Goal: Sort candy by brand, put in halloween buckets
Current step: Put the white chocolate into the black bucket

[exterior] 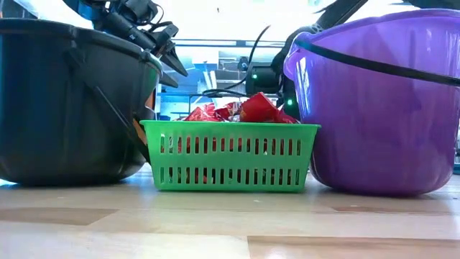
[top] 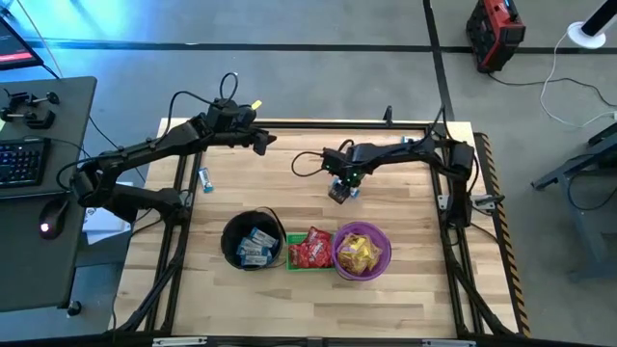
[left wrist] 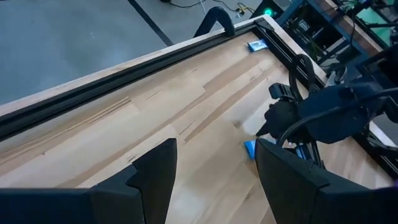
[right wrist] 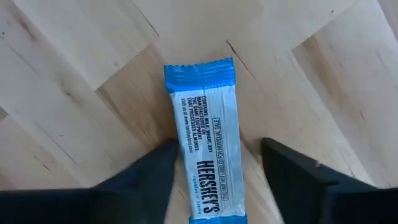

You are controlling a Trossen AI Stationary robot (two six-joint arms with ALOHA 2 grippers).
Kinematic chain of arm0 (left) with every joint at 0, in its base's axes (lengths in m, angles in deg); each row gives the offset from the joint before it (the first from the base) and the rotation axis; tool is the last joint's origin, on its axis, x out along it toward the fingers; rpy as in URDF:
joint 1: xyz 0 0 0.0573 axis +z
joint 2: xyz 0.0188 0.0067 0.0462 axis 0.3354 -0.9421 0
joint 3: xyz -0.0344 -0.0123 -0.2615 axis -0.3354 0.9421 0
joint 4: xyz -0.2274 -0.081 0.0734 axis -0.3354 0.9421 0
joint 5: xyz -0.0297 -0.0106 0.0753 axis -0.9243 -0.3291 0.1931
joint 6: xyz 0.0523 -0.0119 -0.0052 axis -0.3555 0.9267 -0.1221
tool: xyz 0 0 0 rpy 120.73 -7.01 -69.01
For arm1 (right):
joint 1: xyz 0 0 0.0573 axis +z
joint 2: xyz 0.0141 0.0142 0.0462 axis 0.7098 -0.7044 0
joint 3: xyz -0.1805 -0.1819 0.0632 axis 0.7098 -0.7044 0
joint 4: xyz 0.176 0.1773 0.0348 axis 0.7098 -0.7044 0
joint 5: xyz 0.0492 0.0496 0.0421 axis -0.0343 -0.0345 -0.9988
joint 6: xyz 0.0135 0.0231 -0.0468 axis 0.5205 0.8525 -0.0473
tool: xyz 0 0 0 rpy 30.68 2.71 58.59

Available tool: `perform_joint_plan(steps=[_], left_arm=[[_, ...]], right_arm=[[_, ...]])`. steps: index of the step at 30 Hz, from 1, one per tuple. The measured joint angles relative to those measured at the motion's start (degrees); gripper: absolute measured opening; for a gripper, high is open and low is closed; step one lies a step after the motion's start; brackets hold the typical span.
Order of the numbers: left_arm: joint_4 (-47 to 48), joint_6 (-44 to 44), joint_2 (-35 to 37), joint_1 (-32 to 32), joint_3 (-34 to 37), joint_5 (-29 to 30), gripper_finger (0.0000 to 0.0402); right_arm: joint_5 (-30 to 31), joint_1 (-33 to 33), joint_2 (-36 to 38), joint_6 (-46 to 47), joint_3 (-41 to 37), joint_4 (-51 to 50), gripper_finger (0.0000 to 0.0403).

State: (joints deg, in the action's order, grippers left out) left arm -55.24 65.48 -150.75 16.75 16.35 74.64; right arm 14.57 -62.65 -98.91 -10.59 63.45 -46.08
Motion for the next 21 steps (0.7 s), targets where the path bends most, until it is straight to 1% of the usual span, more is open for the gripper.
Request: perform_joint_plan(steps=[2,4,5,6,8,9,11,14,16,18,21], left_arm=[[-0.1,0.4,0.0,0.0,0.0,0.0,0.0207],[-1.0,3.2,0.0,0.0,0.0,-0.9,0.0207],[-2.5,4.9,0.1,0.0,0.0,-2.9,0.0207],[-4.8,5.6,0.3,0.0,0.0,-5.6,0.0207],[-11.0,5.9,1.0,0.0,0.0,-10.2,0.0207],[-13.6,6.5,1.3,0.0,0.0,-11.0,0.0207],[-17.6,7.8,1.8,0.0,0.0,-11.1,0.0207],[-20.6,8.4,2.6,0.2,0.0,-9.5,0.0207],[-21.4,8.4,3.3,0.4,0.0,-9.5,0.0207],[-21.2,9.3,3.9,0.4,0.0,-9.7,0.0207],[-23.1,13.0,5.1,0.4,0.0,-11.3,0.0207]], right_arm=[[0.2,0.2,-0.1,-0.4,0.0,-0.3,0.0168],[0.2,0.2,-0.1,-1.5,0.0,-0.5,0.0102],[0.3,0.2,0.1,-2.2,0.0,-0.7,0.0069],[0.3,0.2,0.3,-2.9,0.0,-0.9,0.0048],[0.3,0.2,1.4,-4.2,0.6,-1.8,0.0029],[0.3,0.2,2.1,-4.5,1.2,-2.3,0.0027],[0.9,0.2,3.6,-5.7,2.3,-3.3,0.0026],[1.2,0.2,7.9,-9.2,5.3,-1.4,0.0005],[-0.4,0.2,10.1,-10.9,7.1,0.8,0.0003],[-2.8,0.4,10.6,-12.1,8.8,3.4,0.0003],[-8.7,1.3,10.7,-15.2,11.8,8.7,0.0001]])
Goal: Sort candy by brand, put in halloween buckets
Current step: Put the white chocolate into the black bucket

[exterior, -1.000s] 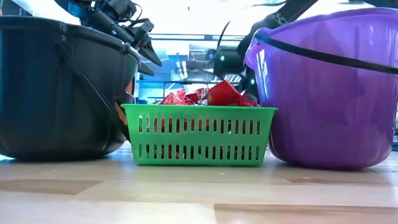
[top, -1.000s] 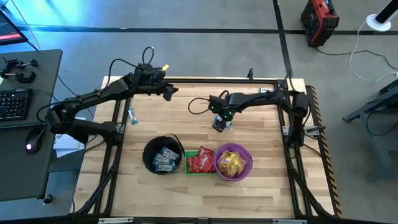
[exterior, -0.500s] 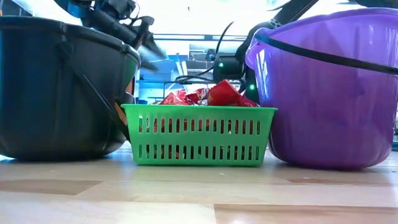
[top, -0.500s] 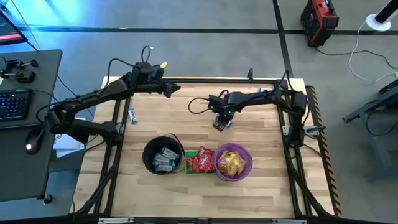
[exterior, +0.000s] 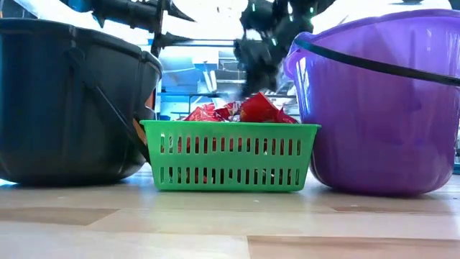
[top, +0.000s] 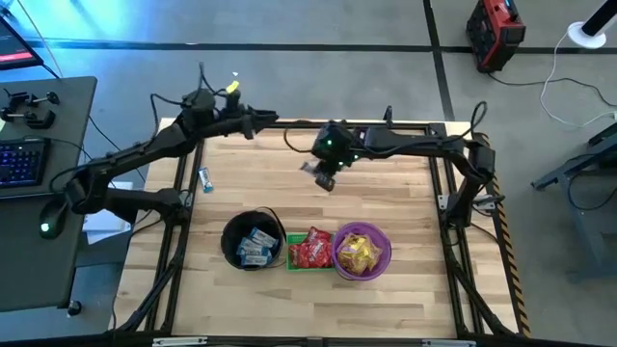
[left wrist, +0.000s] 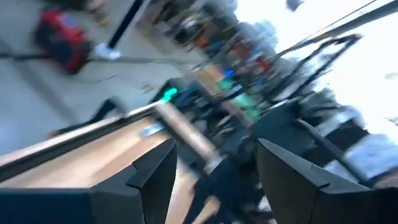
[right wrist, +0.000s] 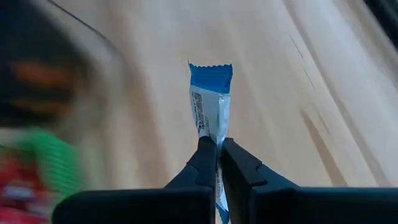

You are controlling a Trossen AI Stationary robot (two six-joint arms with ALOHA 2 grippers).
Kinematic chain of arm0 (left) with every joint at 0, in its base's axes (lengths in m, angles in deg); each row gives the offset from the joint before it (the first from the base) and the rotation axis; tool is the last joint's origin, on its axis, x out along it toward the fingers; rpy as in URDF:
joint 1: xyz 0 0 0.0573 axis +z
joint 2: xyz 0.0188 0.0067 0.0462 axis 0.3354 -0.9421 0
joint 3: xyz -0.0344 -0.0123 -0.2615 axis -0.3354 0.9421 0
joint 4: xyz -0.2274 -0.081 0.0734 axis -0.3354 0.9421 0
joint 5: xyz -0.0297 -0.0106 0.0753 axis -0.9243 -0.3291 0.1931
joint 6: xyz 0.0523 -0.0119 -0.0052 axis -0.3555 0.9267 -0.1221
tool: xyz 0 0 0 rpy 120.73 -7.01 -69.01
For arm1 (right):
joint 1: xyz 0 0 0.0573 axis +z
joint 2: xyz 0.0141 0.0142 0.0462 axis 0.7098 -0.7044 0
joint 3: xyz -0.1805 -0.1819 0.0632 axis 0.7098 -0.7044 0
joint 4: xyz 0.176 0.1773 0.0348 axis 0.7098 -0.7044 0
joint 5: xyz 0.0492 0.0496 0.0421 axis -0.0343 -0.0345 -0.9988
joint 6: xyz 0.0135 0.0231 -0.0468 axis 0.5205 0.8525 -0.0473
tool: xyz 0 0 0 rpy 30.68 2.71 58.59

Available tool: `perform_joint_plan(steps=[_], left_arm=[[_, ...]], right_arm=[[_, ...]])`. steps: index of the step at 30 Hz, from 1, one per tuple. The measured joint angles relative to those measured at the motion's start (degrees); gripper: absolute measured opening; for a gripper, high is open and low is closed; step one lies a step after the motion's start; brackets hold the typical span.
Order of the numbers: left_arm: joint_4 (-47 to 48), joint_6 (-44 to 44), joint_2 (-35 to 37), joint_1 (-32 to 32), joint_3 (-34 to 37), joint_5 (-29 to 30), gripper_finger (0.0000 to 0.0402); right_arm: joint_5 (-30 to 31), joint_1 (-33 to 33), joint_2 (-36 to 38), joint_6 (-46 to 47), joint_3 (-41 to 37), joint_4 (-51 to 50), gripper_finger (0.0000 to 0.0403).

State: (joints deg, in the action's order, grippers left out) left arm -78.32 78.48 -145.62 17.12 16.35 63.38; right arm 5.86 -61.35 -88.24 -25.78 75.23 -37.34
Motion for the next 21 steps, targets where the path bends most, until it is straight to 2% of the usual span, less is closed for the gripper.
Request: perform_joint_plan(steps=[4,9,15,21], left_arm=[[-7.6,3.7,2.0,-1.3,0.0,-4.1,0.0207],[-7.0,5.3,4.9,-3.8,0.0,-5.1,0.0207],[-2.2,4.5,6.7,-6.7,0.0,-1.2,0.0207],[1.4,2.6,6.6,-9.1,0.0,0.6,0.0207]], right_arm=[[-7.4,3.0,-0.4,-3.7,1.4,8.8,0.0000],[-8.6,9.5,-0.4,-8.6,1.2,19.0,0.0000],[-8.2,16.4,-2.7,-4.9,1.2,27.2,0.0000],[-1.5,22.6,-8.6,1.7,1.2,41.2,0.0000]])
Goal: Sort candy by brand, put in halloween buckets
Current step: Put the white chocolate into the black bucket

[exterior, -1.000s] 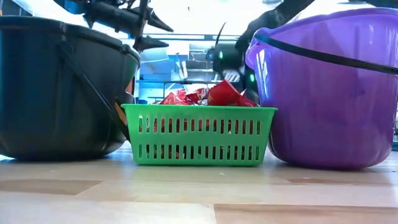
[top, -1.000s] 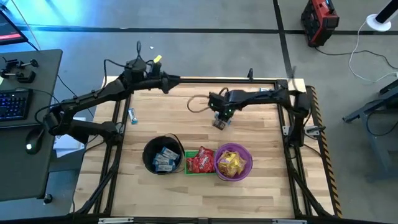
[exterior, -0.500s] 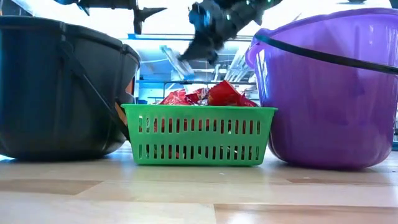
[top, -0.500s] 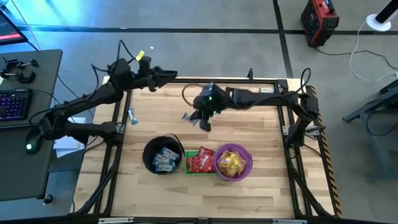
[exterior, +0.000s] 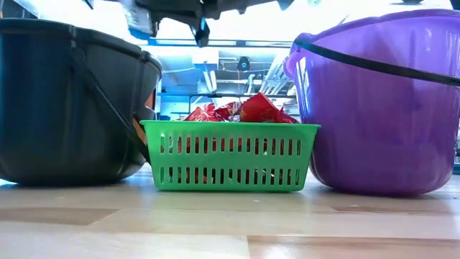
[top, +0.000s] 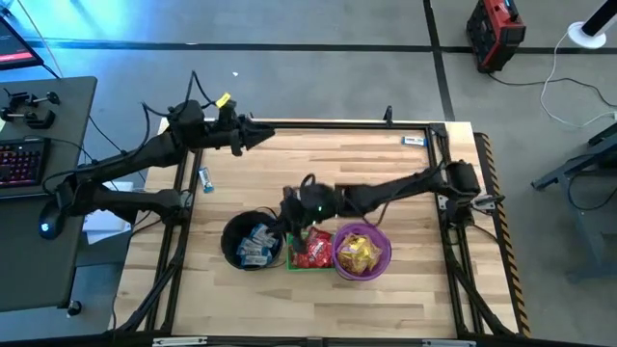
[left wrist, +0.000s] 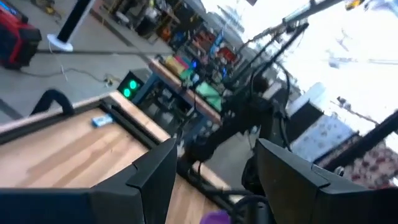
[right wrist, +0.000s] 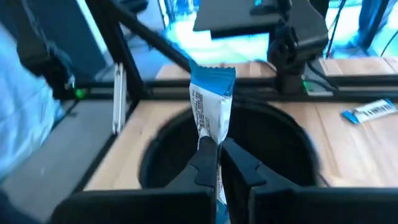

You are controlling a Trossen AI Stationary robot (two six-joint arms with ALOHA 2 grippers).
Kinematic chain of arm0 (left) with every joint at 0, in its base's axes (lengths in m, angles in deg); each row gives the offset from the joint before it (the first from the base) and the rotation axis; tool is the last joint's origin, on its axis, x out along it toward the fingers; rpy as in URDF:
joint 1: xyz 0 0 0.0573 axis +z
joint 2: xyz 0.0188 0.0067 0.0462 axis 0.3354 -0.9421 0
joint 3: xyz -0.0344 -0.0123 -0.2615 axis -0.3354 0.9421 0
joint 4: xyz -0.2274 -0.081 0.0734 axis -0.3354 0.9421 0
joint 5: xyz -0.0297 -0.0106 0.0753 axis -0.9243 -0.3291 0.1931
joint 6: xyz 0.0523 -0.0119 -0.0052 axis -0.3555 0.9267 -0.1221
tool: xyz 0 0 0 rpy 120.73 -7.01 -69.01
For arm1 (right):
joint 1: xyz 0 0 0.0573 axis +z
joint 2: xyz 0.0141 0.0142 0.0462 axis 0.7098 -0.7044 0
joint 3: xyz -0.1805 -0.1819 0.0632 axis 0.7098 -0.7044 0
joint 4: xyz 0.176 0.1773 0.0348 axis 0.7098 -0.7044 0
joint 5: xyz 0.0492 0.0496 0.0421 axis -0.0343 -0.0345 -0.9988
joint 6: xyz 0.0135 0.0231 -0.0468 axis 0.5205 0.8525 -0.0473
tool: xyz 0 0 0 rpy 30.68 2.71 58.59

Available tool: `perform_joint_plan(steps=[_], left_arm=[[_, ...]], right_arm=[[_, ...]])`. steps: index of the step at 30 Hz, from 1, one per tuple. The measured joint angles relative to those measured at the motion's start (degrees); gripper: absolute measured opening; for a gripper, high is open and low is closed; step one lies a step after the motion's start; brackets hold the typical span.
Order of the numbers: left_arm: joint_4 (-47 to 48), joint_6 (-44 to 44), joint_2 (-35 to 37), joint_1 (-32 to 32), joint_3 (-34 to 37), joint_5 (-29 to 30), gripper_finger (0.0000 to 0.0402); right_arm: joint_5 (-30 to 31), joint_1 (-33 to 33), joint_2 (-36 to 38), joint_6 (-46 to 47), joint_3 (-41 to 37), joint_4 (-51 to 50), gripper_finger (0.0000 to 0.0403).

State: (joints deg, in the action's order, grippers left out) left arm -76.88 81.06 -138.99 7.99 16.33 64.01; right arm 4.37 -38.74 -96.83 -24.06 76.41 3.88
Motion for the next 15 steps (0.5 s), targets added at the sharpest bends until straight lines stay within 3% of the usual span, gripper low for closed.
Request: perform_joint_plan(steps=[8,11,15], left_arm=[[0.3,-3.2,0.0,-5.3,0.0,-2.9,0.0207],[0.6,-3.4,0.0,-6.7,0.0,-2.9,0.0207],[0.6,-3.4,0.0,-7.2,0.0,-1.8,0.0207]], right_arm=[[15.0,4.7,-3.9,12.1,0.0,2.4,0.0011],[16.5,5.2,-3.9,14.6,0.0,2.3,0.0045],[16.5,5.2,-3.9,15.8,0.0,1.9,0.0119]])
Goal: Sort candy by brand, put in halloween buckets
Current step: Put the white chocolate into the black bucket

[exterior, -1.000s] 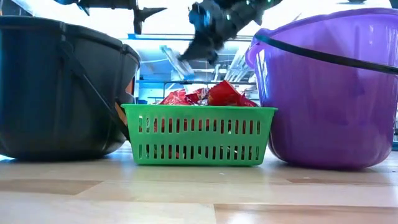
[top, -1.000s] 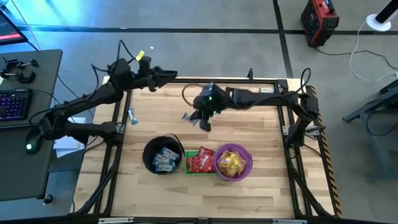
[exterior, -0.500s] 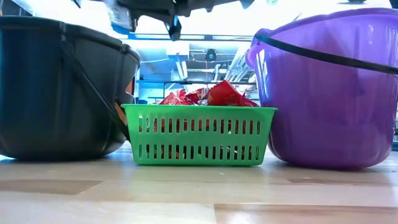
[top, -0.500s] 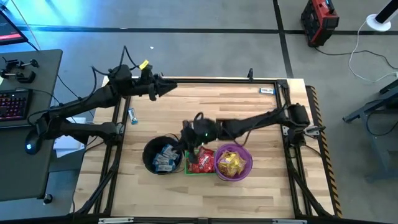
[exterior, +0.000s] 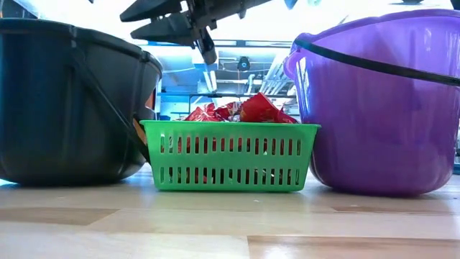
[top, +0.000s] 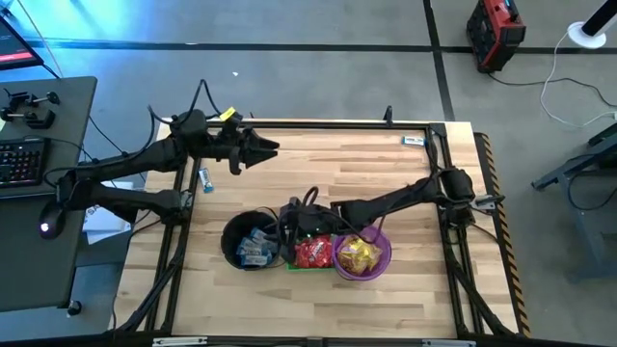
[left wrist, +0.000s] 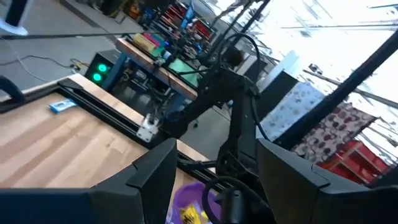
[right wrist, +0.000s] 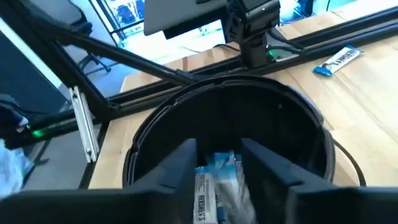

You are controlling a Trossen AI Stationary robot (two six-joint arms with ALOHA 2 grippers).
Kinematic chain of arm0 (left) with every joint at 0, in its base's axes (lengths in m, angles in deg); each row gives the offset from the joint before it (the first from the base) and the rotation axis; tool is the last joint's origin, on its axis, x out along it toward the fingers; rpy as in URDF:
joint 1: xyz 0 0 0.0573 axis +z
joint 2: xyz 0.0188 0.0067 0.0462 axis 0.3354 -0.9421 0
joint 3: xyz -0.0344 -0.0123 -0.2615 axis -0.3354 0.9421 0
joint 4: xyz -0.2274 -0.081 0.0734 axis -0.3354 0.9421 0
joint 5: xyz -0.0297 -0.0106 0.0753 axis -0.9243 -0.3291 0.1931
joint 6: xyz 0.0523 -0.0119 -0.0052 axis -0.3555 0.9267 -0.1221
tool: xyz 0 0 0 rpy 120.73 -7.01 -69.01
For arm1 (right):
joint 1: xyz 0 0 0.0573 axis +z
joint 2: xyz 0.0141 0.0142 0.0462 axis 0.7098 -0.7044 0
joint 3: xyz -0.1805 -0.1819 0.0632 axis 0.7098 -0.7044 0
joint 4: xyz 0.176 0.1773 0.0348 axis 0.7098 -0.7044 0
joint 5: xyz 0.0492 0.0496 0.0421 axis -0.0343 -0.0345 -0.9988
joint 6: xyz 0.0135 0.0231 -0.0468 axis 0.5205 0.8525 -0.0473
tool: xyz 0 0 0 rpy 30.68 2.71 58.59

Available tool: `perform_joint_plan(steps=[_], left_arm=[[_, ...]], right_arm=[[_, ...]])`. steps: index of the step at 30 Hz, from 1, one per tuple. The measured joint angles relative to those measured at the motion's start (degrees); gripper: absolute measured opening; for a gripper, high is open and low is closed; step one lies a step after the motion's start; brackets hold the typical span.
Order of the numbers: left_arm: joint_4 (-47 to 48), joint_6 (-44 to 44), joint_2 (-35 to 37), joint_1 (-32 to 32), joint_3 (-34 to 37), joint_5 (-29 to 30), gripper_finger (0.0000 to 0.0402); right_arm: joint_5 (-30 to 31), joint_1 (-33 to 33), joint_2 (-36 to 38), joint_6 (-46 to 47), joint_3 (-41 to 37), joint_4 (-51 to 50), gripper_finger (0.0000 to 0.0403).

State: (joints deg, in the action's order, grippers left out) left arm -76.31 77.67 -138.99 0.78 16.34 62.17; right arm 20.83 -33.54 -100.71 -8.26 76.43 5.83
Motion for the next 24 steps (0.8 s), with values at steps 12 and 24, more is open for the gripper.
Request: perform_joint_plan(steps=[12,24], left_arm=[[1.9,-3.0,0.0,0.2,0.0,13.0,0.0207],[49.8,12.3,-6.0,-0.8,1.0,32.3,0.0207]], right_arm=[[-3.2,-7.2,12.3,-14.4,0.1,-25.5,0.0230],[-14.6,-29.1,32.2,-7.7,-25.3,-29.0,0.0222]])
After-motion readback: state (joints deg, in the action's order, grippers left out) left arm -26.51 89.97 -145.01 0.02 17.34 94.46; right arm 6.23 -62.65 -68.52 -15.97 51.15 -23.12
